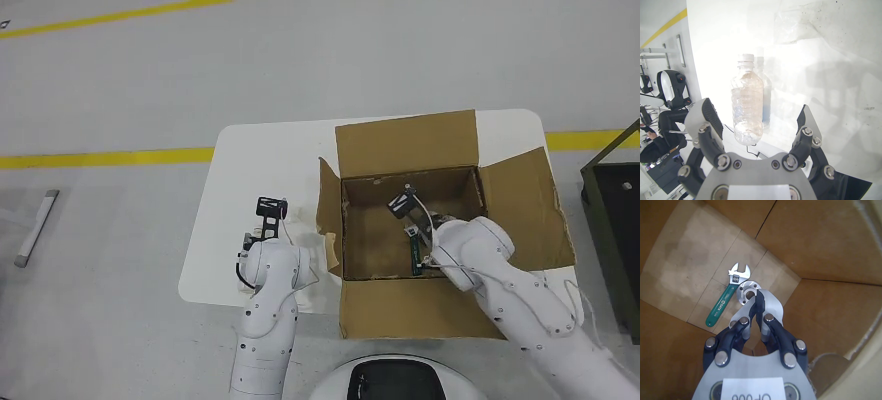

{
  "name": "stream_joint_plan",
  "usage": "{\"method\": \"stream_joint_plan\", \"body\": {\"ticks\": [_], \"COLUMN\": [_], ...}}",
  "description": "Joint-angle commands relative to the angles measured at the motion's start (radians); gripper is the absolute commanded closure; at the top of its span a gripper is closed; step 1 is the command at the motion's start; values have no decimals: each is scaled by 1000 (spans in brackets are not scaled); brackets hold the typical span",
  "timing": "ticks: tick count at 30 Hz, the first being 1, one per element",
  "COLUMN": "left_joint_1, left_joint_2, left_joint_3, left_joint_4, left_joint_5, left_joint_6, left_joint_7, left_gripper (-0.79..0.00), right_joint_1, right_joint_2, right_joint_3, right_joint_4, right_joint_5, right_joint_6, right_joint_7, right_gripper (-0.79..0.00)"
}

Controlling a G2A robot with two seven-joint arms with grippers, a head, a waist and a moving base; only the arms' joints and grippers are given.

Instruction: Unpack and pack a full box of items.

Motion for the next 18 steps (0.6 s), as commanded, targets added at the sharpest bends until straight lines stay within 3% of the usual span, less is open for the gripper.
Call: {"method": "stream_joint_plan", "body": {"ticks": [1,6,18], "left_joint_1": [0,0,0], "left_joint_2": [0,0,0], "left_joint_3": [0,0,0], "left_joint_4": [0,0,0], "left_joint_5": [0,0,0], "left_joint_6": [0,0,0], "left_joint_7": [0,0,0], "left_gripper": [-785,-785,-785], "right_joint_1": [31,53,31], "right_joint_2": [-7,-19,-25], "right_joint_3": [-15,-25,36], "right_joint_4": [30,70,109], "right_joint_5": [0,13,80], "right_joint_6": [5,34,63], "right_joint_7": [25,39,4], "right_gripper": [-114,-262,-336]}}
